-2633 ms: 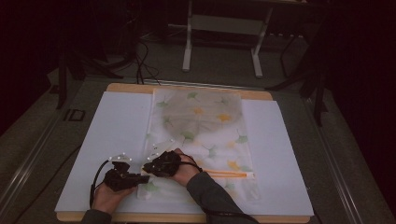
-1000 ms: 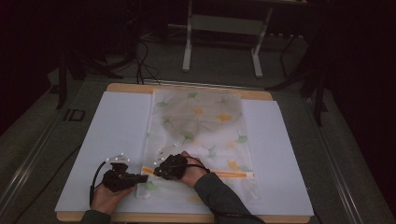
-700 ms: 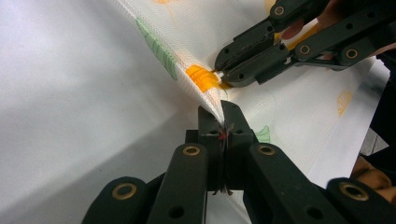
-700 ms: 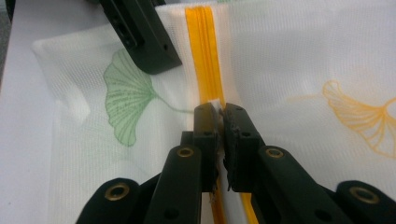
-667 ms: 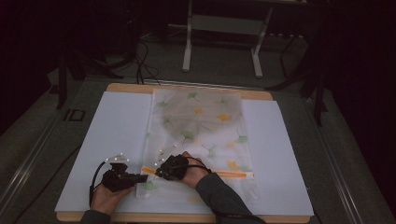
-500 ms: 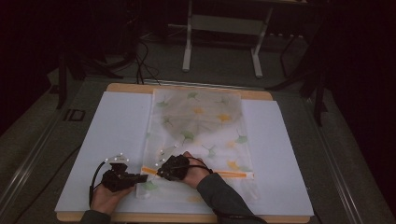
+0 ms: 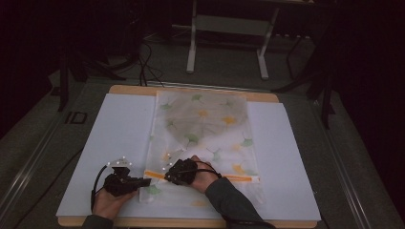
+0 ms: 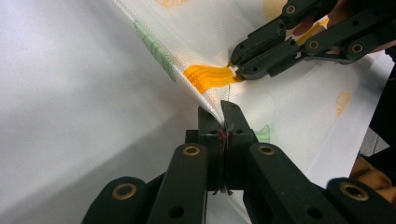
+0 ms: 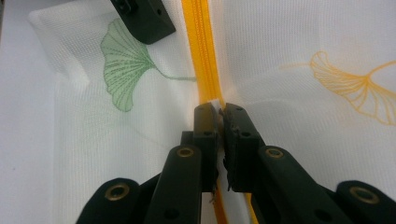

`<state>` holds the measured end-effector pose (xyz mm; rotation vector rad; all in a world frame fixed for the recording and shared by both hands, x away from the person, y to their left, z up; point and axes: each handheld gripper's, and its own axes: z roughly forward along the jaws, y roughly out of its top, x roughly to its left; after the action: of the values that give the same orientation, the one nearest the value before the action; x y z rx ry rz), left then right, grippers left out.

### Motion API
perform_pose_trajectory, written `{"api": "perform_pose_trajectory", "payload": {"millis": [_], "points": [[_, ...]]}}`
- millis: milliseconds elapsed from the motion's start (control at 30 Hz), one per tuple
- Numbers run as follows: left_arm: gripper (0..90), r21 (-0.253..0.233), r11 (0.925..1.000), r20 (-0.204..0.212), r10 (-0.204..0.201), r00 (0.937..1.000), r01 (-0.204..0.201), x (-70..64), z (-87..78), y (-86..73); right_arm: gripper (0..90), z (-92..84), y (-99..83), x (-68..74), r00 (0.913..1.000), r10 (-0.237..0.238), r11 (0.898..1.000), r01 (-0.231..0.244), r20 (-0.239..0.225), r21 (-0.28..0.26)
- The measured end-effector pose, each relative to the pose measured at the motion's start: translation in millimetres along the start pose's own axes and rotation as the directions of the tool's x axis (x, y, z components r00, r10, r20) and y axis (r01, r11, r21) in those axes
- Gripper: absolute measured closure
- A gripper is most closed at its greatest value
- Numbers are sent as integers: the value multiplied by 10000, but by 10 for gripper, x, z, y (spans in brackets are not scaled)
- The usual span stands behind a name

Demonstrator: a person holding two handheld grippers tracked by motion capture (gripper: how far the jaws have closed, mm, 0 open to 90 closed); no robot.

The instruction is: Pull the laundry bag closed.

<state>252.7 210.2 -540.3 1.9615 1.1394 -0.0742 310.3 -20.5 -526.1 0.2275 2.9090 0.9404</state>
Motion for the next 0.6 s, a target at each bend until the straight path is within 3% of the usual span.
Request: {"api": "perform_pose_trajectory", "payload": {"millis": [600], "points": [[885, 4, 10000, 35, -14, 10000, 14, 6, -9, -6, 846, -86, -84, -3, 9999, -13, 9997, 10, 150, 247]]}}
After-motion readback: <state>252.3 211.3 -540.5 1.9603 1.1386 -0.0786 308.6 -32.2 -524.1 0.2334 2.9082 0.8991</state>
